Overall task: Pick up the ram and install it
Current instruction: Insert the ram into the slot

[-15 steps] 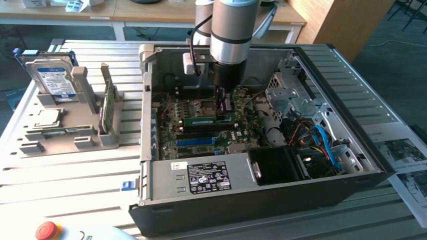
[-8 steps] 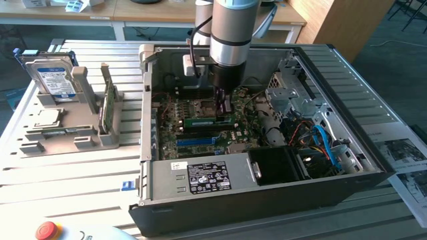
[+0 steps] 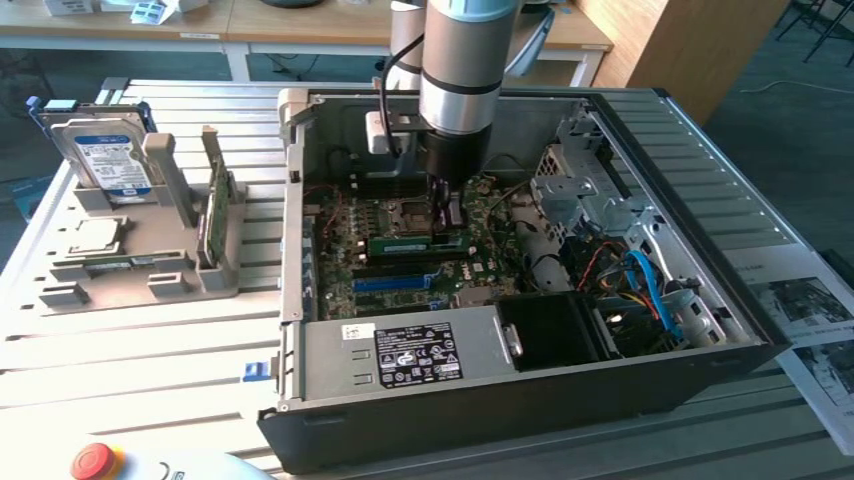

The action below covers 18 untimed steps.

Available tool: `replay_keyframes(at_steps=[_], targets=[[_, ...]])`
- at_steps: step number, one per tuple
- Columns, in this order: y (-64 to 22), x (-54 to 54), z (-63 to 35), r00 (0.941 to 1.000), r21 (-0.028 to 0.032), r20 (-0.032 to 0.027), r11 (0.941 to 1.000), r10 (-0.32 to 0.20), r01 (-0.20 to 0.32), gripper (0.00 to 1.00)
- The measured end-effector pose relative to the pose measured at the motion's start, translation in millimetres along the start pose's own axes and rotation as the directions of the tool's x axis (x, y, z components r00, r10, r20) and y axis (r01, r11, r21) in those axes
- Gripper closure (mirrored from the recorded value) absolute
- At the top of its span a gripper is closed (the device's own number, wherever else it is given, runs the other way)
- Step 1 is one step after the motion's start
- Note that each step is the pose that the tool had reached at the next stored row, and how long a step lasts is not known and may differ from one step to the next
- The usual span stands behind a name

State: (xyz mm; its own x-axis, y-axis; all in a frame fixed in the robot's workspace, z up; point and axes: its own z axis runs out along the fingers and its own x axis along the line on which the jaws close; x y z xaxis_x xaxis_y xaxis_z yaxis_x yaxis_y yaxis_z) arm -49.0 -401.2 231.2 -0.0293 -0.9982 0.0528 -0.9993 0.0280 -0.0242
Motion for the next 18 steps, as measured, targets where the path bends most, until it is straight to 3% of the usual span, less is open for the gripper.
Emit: replay_keyframes(at_steps=[18], targets=[[-1.0, 1.2, 0.5, 1.0, 0.0002, 0.0002, 1.0, 0.0, 0.0, 0.88]])
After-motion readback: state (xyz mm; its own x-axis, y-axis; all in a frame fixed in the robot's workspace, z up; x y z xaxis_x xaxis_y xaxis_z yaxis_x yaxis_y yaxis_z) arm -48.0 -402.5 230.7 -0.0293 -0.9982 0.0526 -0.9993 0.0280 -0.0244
